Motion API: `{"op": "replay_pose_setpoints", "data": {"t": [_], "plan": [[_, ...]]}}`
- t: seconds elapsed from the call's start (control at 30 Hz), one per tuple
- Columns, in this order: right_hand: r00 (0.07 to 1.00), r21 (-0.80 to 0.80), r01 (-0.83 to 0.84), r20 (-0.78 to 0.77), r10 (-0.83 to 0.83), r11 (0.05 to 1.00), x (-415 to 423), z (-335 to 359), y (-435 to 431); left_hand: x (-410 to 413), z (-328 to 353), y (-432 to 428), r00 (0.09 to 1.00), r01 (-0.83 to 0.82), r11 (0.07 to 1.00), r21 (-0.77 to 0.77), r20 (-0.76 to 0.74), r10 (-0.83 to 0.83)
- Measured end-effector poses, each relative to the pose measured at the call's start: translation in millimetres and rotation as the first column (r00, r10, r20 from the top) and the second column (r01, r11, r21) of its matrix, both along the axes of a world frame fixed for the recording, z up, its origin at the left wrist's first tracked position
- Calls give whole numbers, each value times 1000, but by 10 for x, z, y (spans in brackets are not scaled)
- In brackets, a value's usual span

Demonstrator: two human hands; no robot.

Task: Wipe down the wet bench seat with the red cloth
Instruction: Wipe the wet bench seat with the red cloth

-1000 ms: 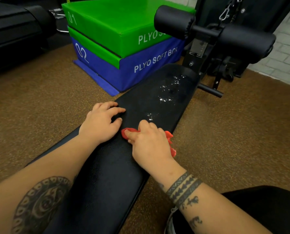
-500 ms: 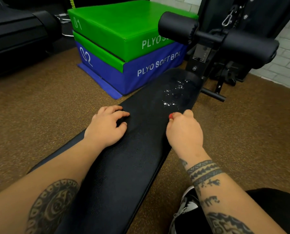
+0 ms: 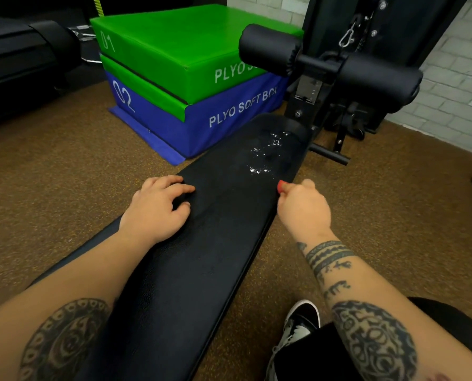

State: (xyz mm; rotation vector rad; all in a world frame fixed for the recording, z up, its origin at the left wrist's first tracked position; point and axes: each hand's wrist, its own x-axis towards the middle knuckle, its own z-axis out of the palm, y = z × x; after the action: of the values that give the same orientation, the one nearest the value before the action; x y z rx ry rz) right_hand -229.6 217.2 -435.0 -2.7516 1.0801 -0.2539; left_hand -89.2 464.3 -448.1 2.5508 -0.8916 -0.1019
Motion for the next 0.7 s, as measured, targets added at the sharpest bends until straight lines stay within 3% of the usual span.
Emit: {"op": "replay_pose_setpoints", "data": {"t": [0.13, 0.27, 0.37, 0.43, 0.6, 0.7], "plan": [[1000, -23, -4, 16, 4, 1000, -79, 118, 54, -4, 5, -17, 1000, -9, 1000, 2, 9, 9], [944, -87, -306, 106, 314, 948, 56, 138, 578, -10, -9, -30, 1000, -9, 1000, 22, 27, 9], [867, -106, -492, 36, 498, 864, 103, -10, 731, -12, 57, -90, 997, -75, 996, 55, -24, 77], [877, -104, -474, 41, 480, 875, 129, -90, 568, -5, 133, -143, 992, -100, 989, 111, -71, 108], [987, -38, -159, 16, 160, 987, 230, -84, 199, 0, 141, -100, 981, -92, 991, 101, -163, 108], [963, -84, -244, 93, 251, 966, 283, 33, 560, 23, 116, -89, 973, -100, 993, 59, -202, 110]]}}
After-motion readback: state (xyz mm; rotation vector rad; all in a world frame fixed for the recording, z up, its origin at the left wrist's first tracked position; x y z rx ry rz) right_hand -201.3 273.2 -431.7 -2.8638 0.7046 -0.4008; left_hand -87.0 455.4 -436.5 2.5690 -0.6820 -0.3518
